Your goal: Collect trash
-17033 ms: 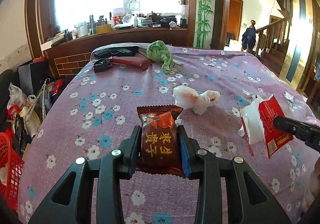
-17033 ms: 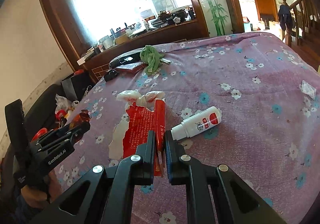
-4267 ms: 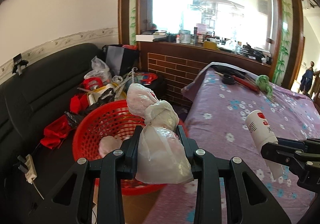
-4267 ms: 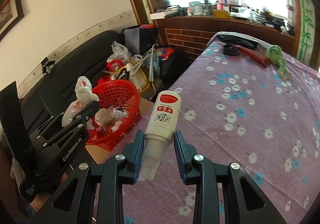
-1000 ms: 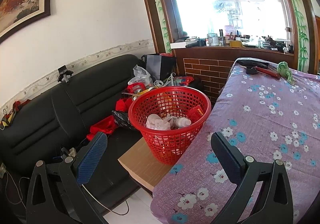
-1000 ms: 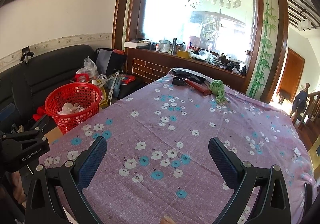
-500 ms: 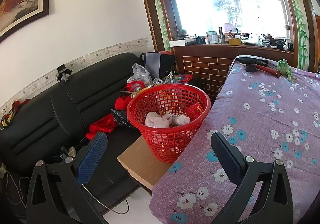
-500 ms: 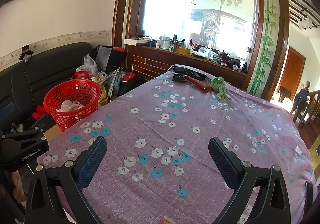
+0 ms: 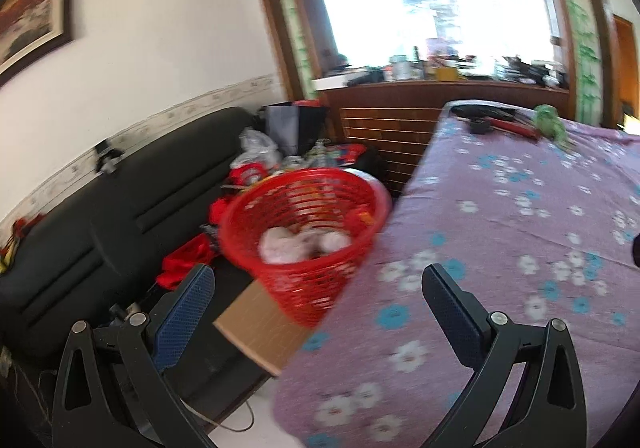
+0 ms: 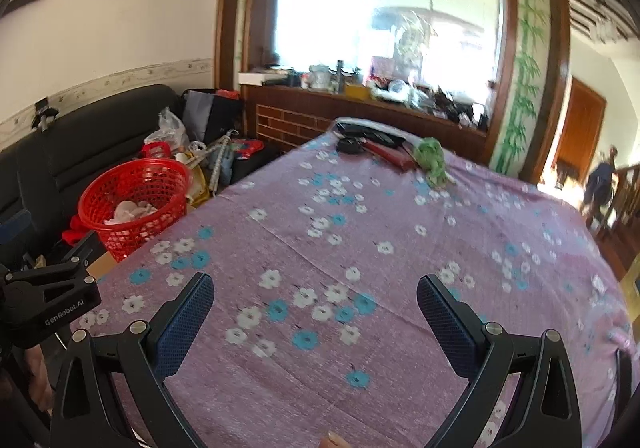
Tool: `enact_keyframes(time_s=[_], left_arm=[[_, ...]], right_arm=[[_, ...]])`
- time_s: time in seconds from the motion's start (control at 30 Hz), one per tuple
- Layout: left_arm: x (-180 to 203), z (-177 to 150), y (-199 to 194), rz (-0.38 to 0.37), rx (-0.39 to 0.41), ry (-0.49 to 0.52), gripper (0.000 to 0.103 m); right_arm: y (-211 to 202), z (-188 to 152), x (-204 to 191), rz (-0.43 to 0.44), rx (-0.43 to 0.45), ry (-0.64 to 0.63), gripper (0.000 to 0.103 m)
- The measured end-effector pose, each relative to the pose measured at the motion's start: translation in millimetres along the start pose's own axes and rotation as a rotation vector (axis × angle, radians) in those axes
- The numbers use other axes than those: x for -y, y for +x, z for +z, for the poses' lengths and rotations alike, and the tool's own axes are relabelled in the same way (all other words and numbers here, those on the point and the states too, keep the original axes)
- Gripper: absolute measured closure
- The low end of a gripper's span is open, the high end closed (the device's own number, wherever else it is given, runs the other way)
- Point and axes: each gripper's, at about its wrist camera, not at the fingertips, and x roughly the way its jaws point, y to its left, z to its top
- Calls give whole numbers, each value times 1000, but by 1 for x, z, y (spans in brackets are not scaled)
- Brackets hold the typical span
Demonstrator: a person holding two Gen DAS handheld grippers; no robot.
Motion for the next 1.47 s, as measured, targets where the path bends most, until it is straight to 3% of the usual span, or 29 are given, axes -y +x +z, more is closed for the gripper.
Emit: enact_keyframes(time_s=[0.17,0.3,0.47,0.6,0.87,1.47], left_arm=[[66,22,2,-222,-48,104,0],[140,33,16,-439,-189,171,0],[216,32,29,-559,-300,239,0],[249,22,36,-564,-341,286,0],[253,16,61,-581,-424,265,0],[254,16,64,-586,-413,246,0]], right_arm=[[15,-8,70,-139,-93,150,0],[35,-25,143,-261,-238,295,0],[53,-44,196,-347,-341,362,0],[63,-57,214,-346,-387,391,0],[75,-62,218,-305,-421,404,0],[76,-62,219,-301,-422,404,0]])
